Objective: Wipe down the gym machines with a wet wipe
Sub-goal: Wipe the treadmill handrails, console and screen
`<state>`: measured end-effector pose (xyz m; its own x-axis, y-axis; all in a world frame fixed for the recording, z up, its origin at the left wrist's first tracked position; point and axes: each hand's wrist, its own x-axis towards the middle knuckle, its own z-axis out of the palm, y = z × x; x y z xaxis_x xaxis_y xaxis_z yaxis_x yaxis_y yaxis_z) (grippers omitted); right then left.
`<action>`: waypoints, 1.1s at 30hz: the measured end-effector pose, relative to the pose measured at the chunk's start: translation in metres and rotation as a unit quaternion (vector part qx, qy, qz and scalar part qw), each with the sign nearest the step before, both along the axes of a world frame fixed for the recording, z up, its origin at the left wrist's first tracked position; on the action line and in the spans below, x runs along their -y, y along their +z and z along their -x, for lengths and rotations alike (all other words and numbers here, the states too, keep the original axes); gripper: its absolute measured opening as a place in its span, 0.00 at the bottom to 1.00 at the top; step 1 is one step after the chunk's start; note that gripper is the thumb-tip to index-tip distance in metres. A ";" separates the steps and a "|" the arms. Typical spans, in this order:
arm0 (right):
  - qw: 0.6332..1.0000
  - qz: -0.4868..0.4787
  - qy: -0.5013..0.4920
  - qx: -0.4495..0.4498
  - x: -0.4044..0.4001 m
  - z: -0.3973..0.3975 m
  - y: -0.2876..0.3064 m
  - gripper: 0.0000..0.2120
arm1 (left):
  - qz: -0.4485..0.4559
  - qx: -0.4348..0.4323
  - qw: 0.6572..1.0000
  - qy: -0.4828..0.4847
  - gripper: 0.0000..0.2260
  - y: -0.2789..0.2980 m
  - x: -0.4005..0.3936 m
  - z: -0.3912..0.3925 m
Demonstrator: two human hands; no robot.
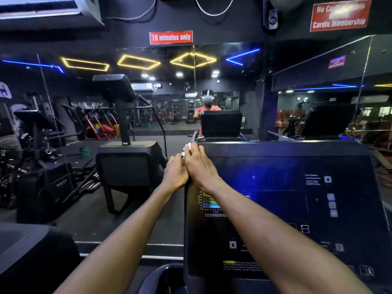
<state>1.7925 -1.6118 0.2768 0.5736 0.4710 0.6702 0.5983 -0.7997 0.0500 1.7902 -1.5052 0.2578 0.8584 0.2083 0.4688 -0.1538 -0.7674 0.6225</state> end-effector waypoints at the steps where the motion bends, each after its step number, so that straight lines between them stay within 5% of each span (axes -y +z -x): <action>1: 1.000 0.006 -0.003 0.001 0.002 0.000 0.000 0.21 | -0.003 -0.002 1.000 0.002 0.07 0.002 -0.001 -0.001; 9: 0.984 -0.045 -0.157 0.071 0.090 -0.027 -0.008 0.26 | -0.072 0.018 0.997 0.008 0.17 0.016 0.018 -0.007; 16: 0.987 0.024 -0.129 0.098 0.090 -0.027 -0.006 0.25 | -0.065 -0.002 0.997 0.048 0.23 0.022 0.042 -0.016; 21: 0.979 -0.031 -0.180 0.095 0.139 -0.036 -0.015 0.25 | -0.166 0.050 0.982 0.071 0.18 0.024 0.051 -0.015; 27: 0.984 0.005 -0.101 0.145 0.118 -0.042 -0.005 0.18 | -0.281 0.081 0.955 0.054 0.22 0.035 0.092 -0.030; 33: 0.977 -0.023 -0.171 0.128 0.213 -0.056 -0.015 0.24 | -0.304 0.073 0.949 0.047 0.23 0.038 0.119 -0.042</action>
